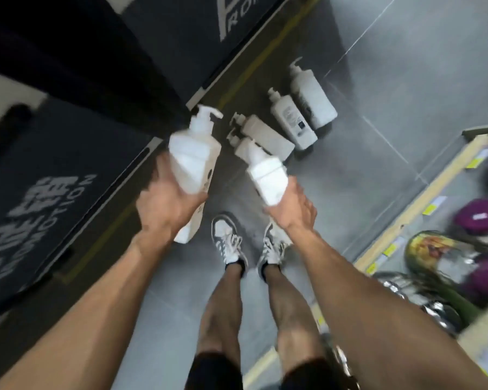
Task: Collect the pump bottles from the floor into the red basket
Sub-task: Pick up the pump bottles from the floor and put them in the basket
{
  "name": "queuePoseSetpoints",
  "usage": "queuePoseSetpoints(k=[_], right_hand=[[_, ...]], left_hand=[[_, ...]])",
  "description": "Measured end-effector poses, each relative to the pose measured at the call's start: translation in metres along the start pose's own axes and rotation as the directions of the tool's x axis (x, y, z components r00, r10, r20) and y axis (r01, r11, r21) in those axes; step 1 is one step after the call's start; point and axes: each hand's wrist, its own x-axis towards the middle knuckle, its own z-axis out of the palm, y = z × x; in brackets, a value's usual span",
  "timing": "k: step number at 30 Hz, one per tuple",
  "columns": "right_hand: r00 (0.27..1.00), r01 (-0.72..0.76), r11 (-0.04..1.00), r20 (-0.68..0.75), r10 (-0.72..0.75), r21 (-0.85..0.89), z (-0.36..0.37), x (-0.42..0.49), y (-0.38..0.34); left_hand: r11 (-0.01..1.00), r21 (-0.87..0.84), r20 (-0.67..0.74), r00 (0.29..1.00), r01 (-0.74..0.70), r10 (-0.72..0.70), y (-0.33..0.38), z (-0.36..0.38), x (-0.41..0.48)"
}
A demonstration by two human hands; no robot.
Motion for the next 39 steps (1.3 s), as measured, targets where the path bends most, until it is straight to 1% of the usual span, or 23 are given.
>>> queuePoseSetpoints(k=[2, 5, 9, 11, 14, 18, 21, 24, 27, 30, 33, 36, 39], right_hand=[[0.999, -0.024, 0.999, -0.024, 0.025, 0.038, -0.048, -0.054, -0.011], [0.998, -0.017, 0.996, -0.058, 0.023, 0.091, -0.114, -0.131, -0.030], [0.993, 0.043, 0.991, -0.113, -0.028, 0.130, -0.185, -0.220, -0.055], [0.991, 0.069, 0.987, -0.127, -0.051, 0.146, -0.212, -0.257, -0.065], [0.984, 0.114, 0.977, -0.155, -0.086, 0.183, -0.241, -0.303, -0.075], [0.973, 0.192, 0.955, -0.170, -0.156, 0.225, -0.261, -0.350, -0.086], [0.960, 0.259, 0.942, -0.167, -0.226, 0.214, -0.269, -0.368, -0.096], [0.938, 0.340, 0.924, -0.134, -0.320, 0.173, -0.277, -0.372, -0.112], [0.903, 0.428, 0.893, -0.115, -0.415, 0.137, -0.283, -0.369, -0.128], [0.868, 0.497, 0.862, -0.065, -0.493, 0.100, -0.289, -0.364, -0.150], [0.825, 0.563, 0.824, 0.011, -0.565, 0.071, -0.294, -0.360, -0.177], [0.764, 0.642, 0.766, 0.061, -0.642, 0.022, -0.297, -0.362, -0.205], [0.702, 0.708, 0.706, 0.122, -0.702, -0.015, -0.292, -0.368, -0.229]], left_hand=[[1.000, -0.020, -0.006, 1.000, 0.001, -0.001, 0.014, -0.044, -0.051], [0.997, -0.075, -0.029, 1.000, -0.001, -0.002, 0.027, -0.103, -0.123], [0.991, -0.127, -0.056, 0.998, -0.037, 0.030, 0.033, -0.165, -0.205], [0.988, -0.153, -0.066, 0.998, -0.030, 0.020, 0.033, -0.190, -0.240], [0.979, -0.205, -0.100, 0.995, -0.002, -0.019, 0.030, -0.220, -0.285], [0.952, -0.294, -0.115, 0.985, 0.086, -0.125, 0.021, -0.247, -0.322], [0.924, -0.368, -0.168, 0.970, 0.106, -0.178, 0.012, -0.262, -0.336], [0.892, -0.435, -0.225, 0.944, 0.124, -0.241, 0.004, -0.271, -0.346], [0.851, -0.498, -0.274, 0.902, 0.164, -0.334, -0.008, -0.279, -0.357], [0.796, -0.570, -0.315, 0.840, 0.204, -0.441, -0.018, -0.285, -0.373], [0.704, -0.663, -0.325, 0.750, 0.254, -0.576, -0.028, -0.287, -0.392], [0.604, -0.739, -0.311, 0.646, 0.297, -0.698, -0.035, -0.283, -0.413], [0.489, -0.817, -0.271, 0.544, 0.306, -0.794, -0.043, -0.275, -0.434]])
